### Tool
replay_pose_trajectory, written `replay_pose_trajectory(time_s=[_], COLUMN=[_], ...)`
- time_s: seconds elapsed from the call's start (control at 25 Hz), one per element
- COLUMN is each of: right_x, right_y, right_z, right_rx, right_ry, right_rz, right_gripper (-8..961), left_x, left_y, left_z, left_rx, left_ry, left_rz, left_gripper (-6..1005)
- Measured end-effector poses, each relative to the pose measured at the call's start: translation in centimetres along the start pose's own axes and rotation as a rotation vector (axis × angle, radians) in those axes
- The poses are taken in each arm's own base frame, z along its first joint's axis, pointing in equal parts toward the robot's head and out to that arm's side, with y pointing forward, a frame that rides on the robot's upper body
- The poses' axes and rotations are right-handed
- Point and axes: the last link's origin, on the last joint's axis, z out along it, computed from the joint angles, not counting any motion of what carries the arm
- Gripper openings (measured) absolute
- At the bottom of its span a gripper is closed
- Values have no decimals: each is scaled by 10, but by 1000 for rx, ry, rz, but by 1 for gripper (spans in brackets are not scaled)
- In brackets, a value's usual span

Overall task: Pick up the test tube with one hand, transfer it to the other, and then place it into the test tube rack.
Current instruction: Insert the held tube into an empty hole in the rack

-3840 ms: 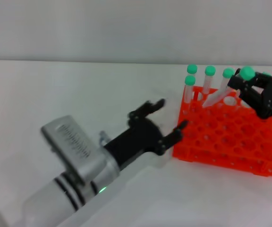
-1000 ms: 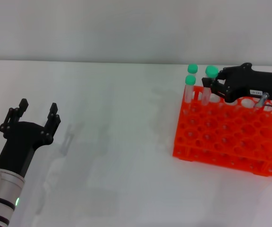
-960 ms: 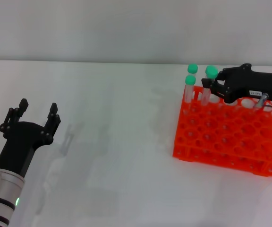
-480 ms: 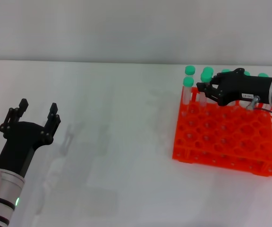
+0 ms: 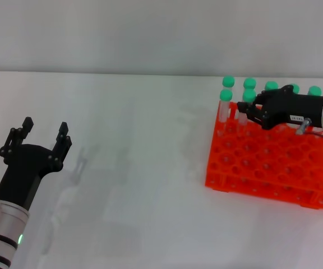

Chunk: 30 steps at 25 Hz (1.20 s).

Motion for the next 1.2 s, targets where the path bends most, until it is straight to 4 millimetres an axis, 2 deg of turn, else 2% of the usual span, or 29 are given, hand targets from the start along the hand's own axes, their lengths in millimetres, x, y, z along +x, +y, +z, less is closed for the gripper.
replay_pose_trajectory(time_s=[0.68, 1.08, 1.2], right_x=[7, 6, 9], right_y=[6, 5, 3], right_z=[-2, -8, -14], right_rx=[-24, -13, -2], right_ry=[17, -13, -21], right_rz=[-16, -3, 5], right_gripper=[263, 485, 679], left_x=[3, 3, 3], left_y=[0, -1, -1], left_z=[0, 0, 0], left_rx=[2, 3, 3], left_ry=[24, 23, 23], left_rz=[0, -17, -20], left_gripper=[709, 709, 710])
